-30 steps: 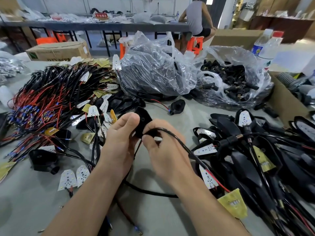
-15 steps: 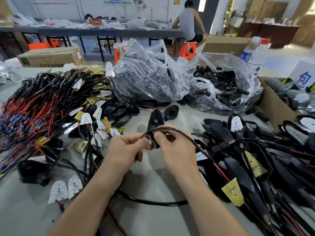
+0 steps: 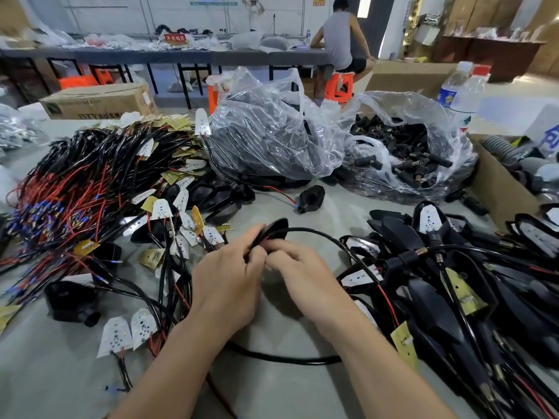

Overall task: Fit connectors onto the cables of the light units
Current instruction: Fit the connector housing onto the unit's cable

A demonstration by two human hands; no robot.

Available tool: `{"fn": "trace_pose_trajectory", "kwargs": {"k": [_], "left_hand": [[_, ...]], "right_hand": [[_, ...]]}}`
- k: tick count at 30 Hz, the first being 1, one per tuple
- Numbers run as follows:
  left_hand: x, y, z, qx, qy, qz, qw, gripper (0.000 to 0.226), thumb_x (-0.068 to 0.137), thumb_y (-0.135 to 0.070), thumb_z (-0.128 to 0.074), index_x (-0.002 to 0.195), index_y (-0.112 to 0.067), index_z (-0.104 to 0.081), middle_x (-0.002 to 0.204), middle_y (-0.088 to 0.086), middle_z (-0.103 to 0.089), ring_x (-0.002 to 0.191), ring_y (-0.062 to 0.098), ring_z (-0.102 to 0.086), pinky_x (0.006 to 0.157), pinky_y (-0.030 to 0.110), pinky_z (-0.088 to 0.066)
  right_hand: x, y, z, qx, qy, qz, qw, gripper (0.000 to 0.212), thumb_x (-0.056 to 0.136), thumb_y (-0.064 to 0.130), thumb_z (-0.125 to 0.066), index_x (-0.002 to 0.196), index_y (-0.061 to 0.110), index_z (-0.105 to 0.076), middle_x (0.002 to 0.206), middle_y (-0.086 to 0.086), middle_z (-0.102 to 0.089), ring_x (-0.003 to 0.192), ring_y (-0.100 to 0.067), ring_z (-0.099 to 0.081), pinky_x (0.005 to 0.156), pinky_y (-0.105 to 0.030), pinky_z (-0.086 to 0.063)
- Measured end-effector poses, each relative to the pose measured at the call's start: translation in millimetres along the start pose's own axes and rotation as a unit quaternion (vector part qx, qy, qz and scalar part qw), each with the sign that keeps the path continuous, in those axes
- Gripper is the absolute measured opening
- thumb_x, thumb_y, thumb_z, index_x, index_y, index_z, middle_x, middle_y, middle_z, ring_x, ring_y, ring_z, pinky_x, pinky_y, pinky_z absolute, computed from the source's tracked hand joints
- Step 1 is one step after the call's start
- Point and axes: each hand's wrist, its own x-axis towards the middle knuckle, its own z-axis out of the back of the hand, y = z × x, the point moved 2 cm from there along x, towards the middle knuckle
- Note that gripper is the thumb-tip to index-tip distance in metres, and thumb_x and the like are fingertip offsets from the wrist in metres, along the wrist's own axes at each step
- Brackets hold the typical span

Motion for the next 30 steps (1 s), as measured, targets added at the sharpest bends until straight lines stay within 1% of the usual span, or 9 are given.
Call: {"fn": "trace_pose_trajectory", "kwargs": {"k": [5, 10, 13, 16, 19, 21, 23, 27, 30], "left_hand": [[-1, -2, 1, -0.025, 0.027, -0.009, 0.999, 0.054, 0.088, -0.030, -0.058, 0.135, -0.055, -0.056, 0.073, -0.015, -0.061, 0.081, 0.011, -0.058, 0.072, 0.032, -0.044], [6, 3, -1, -0.106, 0.035, -0.045, 0.993, 0.044, 0.091, -0.019, -0.065, 0.123, -0.048, -0.066, 0.107, -0.019, -0.062, 0.104, 0.000, -0.055, 0.087, 0.014, -0.041], [4, 1, -5, -0.167, 0.086, -0.032, 0.982, 0.049, 0.092, -0.013, -0.062, 0.119, -0.053, -0.066, 0.103, -0.029, -0.070, 0.094, -0.004, -0.067, 0.085, 0.021, -0.055], [3, 1, -11, -0.201, 0.087, 0.004, 0.976, 0.056, 0.086, -0.008, -0.063, 0.116, -0.054, -0.069, 0.095, -0.027, -0.073, 0.085, -0.006, -0.070, 0.076, 0.015, -0.057], [5, 6, -15, -0.246, 0.064, 0.058, 0.965, 0.052, 0.083, -0.003, -0.068, 0.121, -0.037, -0.073, 0.097, -0.017, -0.078, 0.088, -0.003, -0.073, 0.079, 0.018, -0.058], [7, 11, -17, -0.282, 0.064, 0.109, 0.951, 0.044, 0.086, -0.003, -0.069, 0.119, -0.031, -0.074, 0.093, -0.009, -0.080, 0.084, 0.017, -0.077, 0.075, 0.035, -0.064], [9, 16, -18, -0.329, 0.059, 0.150, 0.931, 0.035, 0.089, -0.004, -0.070, 0.117, -0.023, -0.075, 0.089, -0.004, -0.080, 0.081, 0.020, -0.077, 0.068, 0.033, -0.063], [9, 15, -21, -0.434, 0.104, 0.188, 0.875, 0.032, 0.088, 0.005, -0.071, 0.114, -0.014, -0.074, 0.091, 0.003, -0.080, 0.078, 0.014, -0.077, 0.061, 0.022, -0.059], [9, 17, -18, -0.502, 0.145, 0.193, 0.831, 0.034, 0.086, 0.004, -0.072, 0.116, -0.011, -0.073, 0.101, 0.008, -0.079, 0.086, 0.012, -0.076, 0.067, 0.019, -0.059]], "right_hand": [[7, -7, 4, 0.100, -0.108, -0.037, 0.988, 0.034, 0.099, 0.027, -0.054, 0.079, 0.018, -0.079, 0.086, -0.004, -0.079, 0.086, -0.018, -0.071, 0.085, -0.037, -0.053], [8, -7, 3, 0.156, -0.097, -0.039, 0.982, 0.034, 0.096, 0.019, -0.063, 0.066, 0.017, -0.077, 0.075, -0.002, -0.077, 0.069, -0.006, -0.067, 0.067, -0.018, -0.051], [9, -8, 5, 0.184, -0.136, -0.053, 0.972, 0.037, 0.094, 0.023, -0.069, 0.058, 0.015, -0.073, 0.074, -0.008, -0.077, 0.067, -0.011, -0.069, 0.067, -0.021, -0.054], [8, -10, 6, 0.168, -0.194, -0.069, 0.964, 0.032, 0.083, 0.032, -0.072, 0.057, 0.013, -0.072, 0.069, -0.011, -0.075, 0.065, -0.025, -0.068, 0.069, -0.040, -0.055], [6, -8, 8, 0.050, -0.262, -0.031, 0.963, 0.027, 0.069, 0.044, -0.065, 0.063, 0.019, -0.073, 0.056, 0.001, -0.064, 0.054, -0.014, -0.055, 0.054, -0.031, -0.041], [7, -9, 15, 0.069, -0.290, 0.003, 0.955, 0.024, 0.073, 0.043, -0.066, 0.063, 0.023, -0.073, 0.051, 0.009, -0.058, 0.049, -0.007, -0.049, 0.051, -0.020, -0.036], [10, -11, 20, 0.110, -0.289, 0.009, 0.951, 0.022, 0.077, 0.042, -0.069, 0.063, 0.026, -0.075, 0.050, 0.015, -0.053, 0.049, -0.002, -0.045, 0.052, -0.015, -0.037], [12, -14, 22, 0.109, -0.296, 0.003, 0.949, 0.025, 0.078, 0.048, -0.066, 0.070, 0.027, -0.076, 0.055, 0.001, -0.059, 0.058, -0.011, -0.051, 0.065, -0.038, -0.049], [12, -14, 27, 0.089, -0.322, 0.002, 0.943, 0.032, 0.073, 0.056, -0.063, 0.070, 0.026, -0.073, 0.052, 0.006, -0.054, 0.056, -0.010, -0.050, 0.062, -0.037, -0.047]]}}
